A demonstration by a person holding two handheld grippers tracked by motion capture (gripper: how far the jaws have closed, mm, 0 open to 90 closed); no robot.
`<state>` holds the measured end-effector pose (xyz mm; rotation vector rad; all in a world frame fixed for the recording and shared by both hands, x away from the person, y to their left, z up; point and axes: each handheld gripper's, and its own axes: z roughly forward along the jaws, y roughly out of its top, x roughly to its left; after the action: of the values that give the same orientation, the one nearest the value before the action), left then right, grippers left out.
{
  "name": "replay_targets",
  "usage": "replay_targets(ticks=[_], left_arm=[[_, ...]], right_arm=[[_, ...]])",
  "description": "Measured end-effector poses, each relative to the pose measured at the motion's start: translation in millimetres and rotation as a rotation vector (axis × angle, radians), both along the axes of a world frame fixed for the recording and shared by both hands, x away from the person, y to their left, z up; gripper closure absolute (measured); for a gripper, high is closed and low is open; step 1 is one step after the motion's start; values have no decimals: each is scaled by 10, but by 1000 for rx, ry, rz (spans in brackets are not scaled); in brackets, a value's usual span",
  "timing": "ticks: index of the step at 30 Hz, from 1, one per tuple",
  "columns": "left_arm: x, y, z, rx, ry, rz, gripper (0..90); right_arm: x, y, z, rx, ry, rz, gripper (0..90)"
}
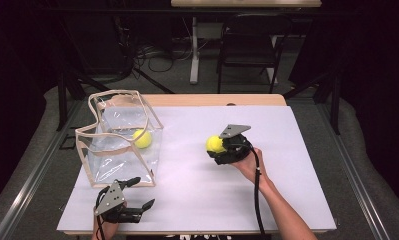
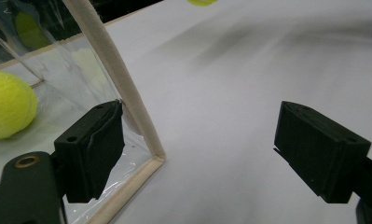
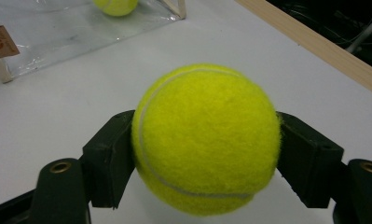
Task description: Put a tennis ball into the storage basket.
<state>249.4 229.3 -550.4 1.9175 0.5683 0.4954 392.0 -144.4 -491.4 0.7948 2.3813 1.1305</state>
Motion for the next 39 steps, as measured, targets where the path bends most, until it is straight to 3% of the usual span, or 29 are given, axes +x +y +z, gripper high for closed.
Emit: replay_targets(ticks=[39], left_arm=[[2,-7,-3,-6,0,1,160]], right_arm=[[-73,17,295,48,-43,7,260]])
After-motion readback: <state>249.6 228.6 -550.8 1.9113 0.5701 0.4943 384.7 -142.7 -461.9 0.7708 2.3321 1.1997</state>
